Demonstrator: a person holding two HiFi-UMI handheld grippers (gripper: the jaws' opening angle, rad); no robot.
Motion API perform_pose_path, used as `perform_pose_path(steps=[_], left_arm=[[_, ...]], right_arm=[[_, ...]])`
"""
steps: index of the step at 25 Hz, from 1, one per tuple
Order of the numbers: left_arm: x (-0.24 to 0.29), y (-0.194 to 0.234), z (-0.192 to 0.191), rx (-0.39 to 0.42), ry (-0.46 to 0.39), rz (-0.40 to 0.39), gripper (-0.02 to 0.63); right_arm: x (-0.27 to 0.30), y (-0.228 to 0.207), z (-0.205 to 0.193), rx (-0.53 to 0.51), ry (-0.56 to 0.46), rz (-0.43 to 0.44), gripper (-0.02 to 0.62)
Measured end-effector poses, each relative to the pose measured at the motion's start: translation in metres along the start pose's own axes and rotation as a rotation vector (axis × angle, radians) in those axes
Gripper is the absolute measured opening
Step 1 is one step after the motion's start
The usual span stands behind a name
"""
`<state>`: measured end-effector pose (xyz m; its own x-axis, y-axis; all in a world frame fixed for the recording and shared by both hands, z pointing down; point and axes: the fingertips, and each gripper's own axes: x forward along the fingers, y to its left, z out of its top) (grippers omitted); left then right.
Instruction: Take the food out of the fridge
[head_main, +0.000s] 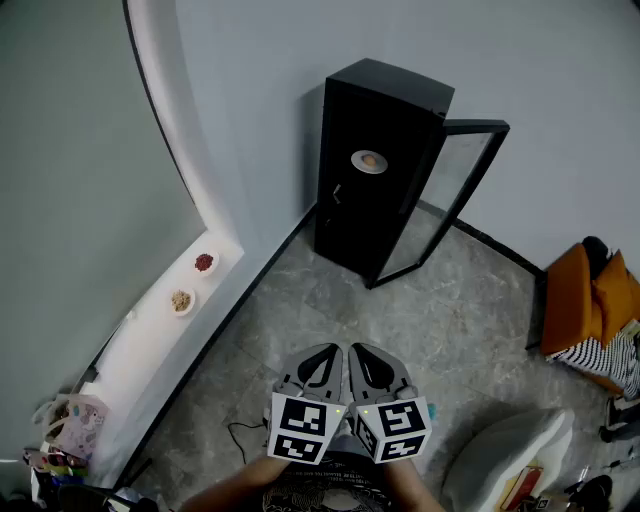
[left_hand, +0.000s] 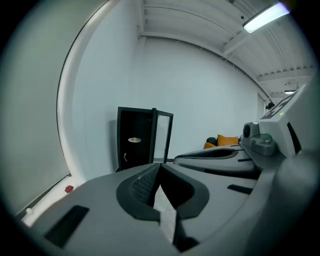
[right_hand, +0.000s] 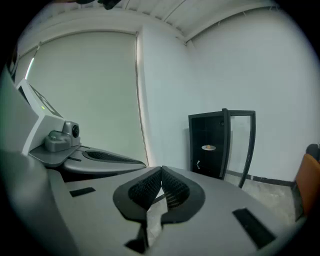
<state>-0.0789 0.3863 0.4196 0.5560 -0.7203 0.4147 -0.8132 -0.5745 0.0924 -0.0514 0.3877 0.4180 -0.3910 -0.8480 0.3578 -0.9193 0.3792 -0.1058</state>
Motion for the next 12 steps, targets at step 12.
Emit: perform_pose_path(steps=[12], left_arm=[[-0.007,0.021,-0.011,-0.011,0.011,0.000,0.014]], right_arm=[[0.012,0.020,-0.006,-0.010,0.024,-0.013,0.020]])
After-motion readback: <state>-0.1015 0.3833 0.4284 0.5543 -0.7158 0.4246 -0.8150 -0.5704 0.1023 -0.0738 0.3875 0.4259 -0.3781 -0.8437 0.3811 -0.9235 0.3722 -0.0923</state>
